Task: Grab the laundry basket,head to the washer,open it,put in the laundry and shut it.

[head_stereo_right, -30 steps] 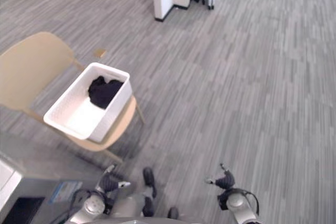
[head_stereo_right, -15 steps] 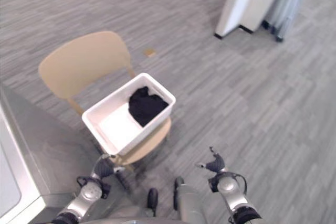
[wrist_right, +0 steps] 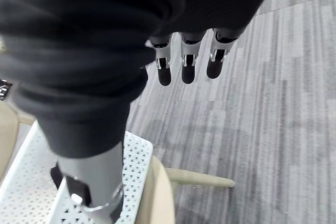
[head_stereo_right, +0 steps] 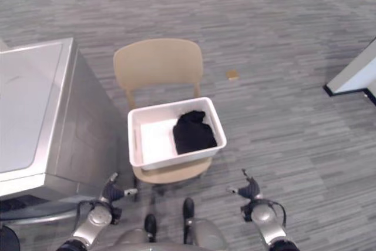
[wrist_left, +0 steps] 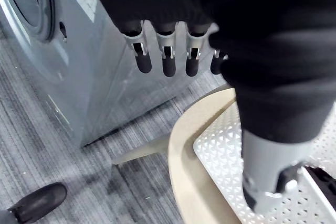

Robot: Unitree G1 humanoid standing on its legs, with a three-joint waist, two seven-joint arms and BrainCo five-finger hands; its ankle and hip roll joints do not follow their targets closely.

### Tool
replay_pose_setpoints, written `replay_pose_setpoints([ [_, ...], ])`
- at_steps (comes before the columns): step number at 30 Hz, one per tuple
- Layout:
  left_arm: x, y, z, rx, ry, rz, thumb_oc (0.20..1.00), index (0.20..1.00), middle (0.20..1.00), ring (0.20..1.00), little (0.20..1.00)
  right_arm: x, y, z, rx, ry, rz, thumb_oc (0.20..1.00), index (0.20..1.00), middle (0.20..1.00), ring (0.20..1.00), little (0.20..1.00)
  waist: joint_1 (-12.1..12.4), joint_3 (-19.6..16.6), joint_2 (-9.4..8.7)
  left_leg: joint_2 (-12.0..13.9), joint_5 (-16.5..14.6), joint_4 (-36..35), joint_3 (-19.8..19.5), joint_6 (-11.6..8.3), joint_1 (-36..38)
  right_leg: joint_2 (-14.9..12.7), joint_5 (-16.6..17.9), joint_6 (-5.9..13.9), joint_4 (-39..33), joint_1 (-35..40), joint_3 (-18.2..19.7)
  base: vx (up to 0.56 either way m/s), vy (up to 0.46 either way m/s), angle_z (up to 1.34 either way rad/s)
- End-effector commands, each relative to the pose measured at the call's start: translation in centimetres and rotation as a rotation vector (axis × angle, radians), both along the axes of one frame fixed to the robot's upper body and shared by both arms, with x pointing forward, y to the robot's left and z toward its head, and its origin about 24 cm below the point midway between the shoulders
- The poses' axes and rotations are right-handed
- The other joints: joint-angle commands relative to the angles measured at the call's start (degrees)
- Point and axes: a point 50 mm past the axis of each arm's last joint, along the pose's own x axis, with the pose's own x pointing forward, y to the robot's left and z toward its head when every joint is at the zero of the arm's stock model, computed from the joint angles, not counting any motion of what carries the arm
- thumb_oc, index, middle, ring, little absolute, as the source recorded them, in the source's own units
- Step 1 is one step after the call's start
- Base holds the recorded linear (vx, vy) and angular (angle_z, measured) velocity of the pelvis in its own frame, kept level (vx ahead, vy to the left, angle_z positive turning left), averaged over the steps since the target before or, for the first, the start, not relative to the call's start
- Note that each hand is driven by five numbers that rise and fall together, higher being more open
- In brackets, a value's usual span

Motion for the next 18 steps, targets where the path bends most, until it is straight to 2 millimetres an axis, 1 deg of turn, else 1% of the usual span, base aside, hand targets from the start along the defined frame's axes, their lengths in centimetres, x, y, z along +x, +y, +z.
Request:
replay_pose_setpoints([
  [1, -0.4, 1.7, 0.3, 0.037, -0.015, 0.018, 1.000, 1.000, 1.000, 1.000, 1.000, 1.0, -0.5, 2.2, -0.077, -0.104, 0.076, 1.000, 1.000, 1.000, 1.000, 1.000, 0.1, -2.2, -0.09, -2.1, 0.9, -0.3, 1.0, 0.12, -1.7, -3.5, -9.3, 7.53, 3.5, 3.6, 2.5, 0.18, 0.087, 0.05],
  [3, -1.0, 2.1, 0.2, 0.044, -0.005, 0.024, 1.000, 1.000, 1.000, 1.000, 1.000, 2.0, -0.3, 3.7, -0.138, -0.167, 0.143, 1.000, 1.000, 1.000, 1.000, 1.000, 0.6, -2.5, -0.22, -2.4, 0.9, -0.8, 1.0, 0.20, -1.2, -3.8, -9.7, 7.66, 3.6, 4.0, 2.1, 0.11, 0.061, 0.06],
  [4, -1.0, 2.1, 0.2, 0.044, -0.005, 0.024, 1.000, 1.000, 1.000, 1.000, 1.000, 2.0, -0.3, 3.7, -0.138, -0.167, 0.143, 1.000, 1.000, 1.000, 1.000, 1.000, 0.6, -2.5, -0.22, -2.4, 0.9, -0.9, 1.0, 0.20, -1.2, -3.8, -9.7, 7.66, 3.6, 4.0, 2.0, 0.17, 0.099, 0.07],
  [5, -1.5, 2.6, 0.2, 0.061, 0.002, 0.025, 1.000, 1.000, 1.000, 1.000, 1.000, 3.8, 0.0, 6.3, -0.227, -0.267, 0.241, 1.000, 1.000, 1.000, 1.000, 1.000, 1.7, -2.7, -0.50, -2.8, 0.7, -1.2, 0.6, 0.32, -1.0, -4.1, -9.9, 7.85, 3.6, 4.3, 1.6, 0.12, 0.078, 0.12],
  [6, -1.6, 2.6, 0.2, 0.060, 0.003, 0.025, 1.000, 1.000, 1.000, 1.000, 1.000, 3.8, 0.0, 6.3, -0.227, -0.266, 0.242, 1.000, 1.000, 1.000, 1.000, 1.000, 1.6, -2.7, -0.48, -2.8, 0.7, -1.2, 0.5, 0.32, -1.0, -4.1, -10.0, 7.85, 3.6, 4.3, 1.6, 0.15, 0.103, 0.06],
  [7, -1.7, 2.9, 0.3, 0.069, -0.001, 0.024, 1.000, 1.000, 1.000, 1.000, 1.000, 4.7, 0.1, 7.6, -0.271, -0.313, 0.286, 1.000, 1.000, 1.000, 1.000, 1.000, 2.2, -2.6, -0.64, -3.0, 0.7, -1.3, 0.4, 0.31, -1.2, -4.3, -10.0, 7.94, 3.5, 4.2, 1.4, 0.04, 0.035, 0.04],
  [9, -1.7, 3.1, 0.4, 0.077, -0.007, 0.022, 1.000, 1.000, 1.000, 1.000, 1.000, 5.7, 0.3, 8.7, -0.315, -0.347, 0.323, 1.000, 1.000, 1.000, 1.000, 1.000, 2.8, -2.5, -0.70, -3.2, 0.9, -1.5, 0.0, 0.27, -1.6, -4.4, -9.8, 8.05, 3.3, 3.9, 1.1, 0.05, 0.052, 0.08],
  [10, -1.6, 3.3, 0.5, 0.079, -0.012, 0.023, 1.000, 1.000, 1.000, 1.000, 1.000, 6.4, 0.3, 9.4, -0.352, -0.368, 0.344, 1.000, 1.000, 1.000, 1.000, 1.000, 3.3, -2.4, -0.73, -3.3, 1.0, -1.7, -0.4, 0.22, -2.2, -4.6, -9.7, 8.13, 3.2, 3.5, 0.9, 0.04, 0.061, 0.14],
  [11, -1.4, 3.4, 0.6, 0.082, -0.022, 0.023, 1.000, 1.000, 1.000, 1.000, 1.000, 7.6, 0.5, 10.2, -0.399, -0.386, 0.372, 1.000, 1.000, 1.000, 1.000, 1.000, 4.3, -2.1, -0.73, -3.5, 1.5, -2.1, -0.9, 0.06, -3.1, -4.8, -9.5, 8.15, 3.0, 2.6, 0.5, 0.02, 0.055, 0.15],
  [12, -1.4, 3.4, 0.7, 0.081, -0.026, 0.025, 1.000, 1.000, 1.000, 1.000, 1.000, 8.3, 0.7, 10.5, -0.418, -0.392, 0.380, 1.000, 1.000, 1.000, 1.000, 1.000, 4.7, -1.9, -0.67, -3.6, 1.7, -2.2, -1.1, 0.01, -3.6, -4.8, -9.3, 8.14, 3.0, 2.2, 0.4, 0.02, 0.041, 0.19],
  [13, -1.3, 3.4, 0.7, 0.080, -0.027, 0.026, 1.000, 1.000, 1.000, 1.000, 1.000, 8.3, 0.7, 10.5, -0.418, -0.393, 0.381, 1.000, 1.000, 1.000, 1.000, 1.000, 4.7, -1.9, -0.67, -3.6, 1.7, -2.2, -1.2, 0.01, -3.7, -4.8, -9.3, 8.14, 3.0, 2.1, 0.4, 0.01, 0.031, 0.28],
  [14, -1.3, 3.4, 0.7, 0.078, -0.031, 0.030, 1.000, 1.000, 1.000, 1.000, 1.000, 9.0, 0.8, 10.8, -0.438, -0.396, 0.384, 1.000, 1.000, 1.000, 1.000, 1.000, 5.2, -1.6, -0.62, -3.8, 2.0, -2.4, -1.4, -0.06, -4.3, -4.9, -9.2, 8.10, 2.8, 1.6, 0.2, -0.01, 0.024, 0.24],
  [15, -1.1, 3.5, 0.8, 0.078, -0.037, 0.033, 1.000, 1.000, 1.000, 1.000, 1.000, 9.6, 1.0, 10.7, -0.450, -0.386, 0.388, 1.000, 1.000, 1.000, 1.000, 1.000, 6.0, -1.0, -0.49, -3.9, 2.5, -2.6, -1.7, -0.17, -5.1, -5.0, -9.0, 8.09, 2.7, 1.0, 0.0, -0.03, 0.025, 0.25],
  [18, -0.7, 3.4, 0.9, 0.070, -0.052, 0.033, 1.000, 1.000, 1.000, 1.000, 1.000, 10.9, 0.9, 10.4, -0.487, -0.349, 0.366, 1.000, 1.000, 1.000, 1.000, 1.000, 7.5, 0.1, -0.26, -4.3, 3.4, -2.9, -2.7, -0.39, -7.4, -5.2, -8.6, 7.99, 2.6, -0.6, -0.8, -0.03, 0.003, 0.23],
])
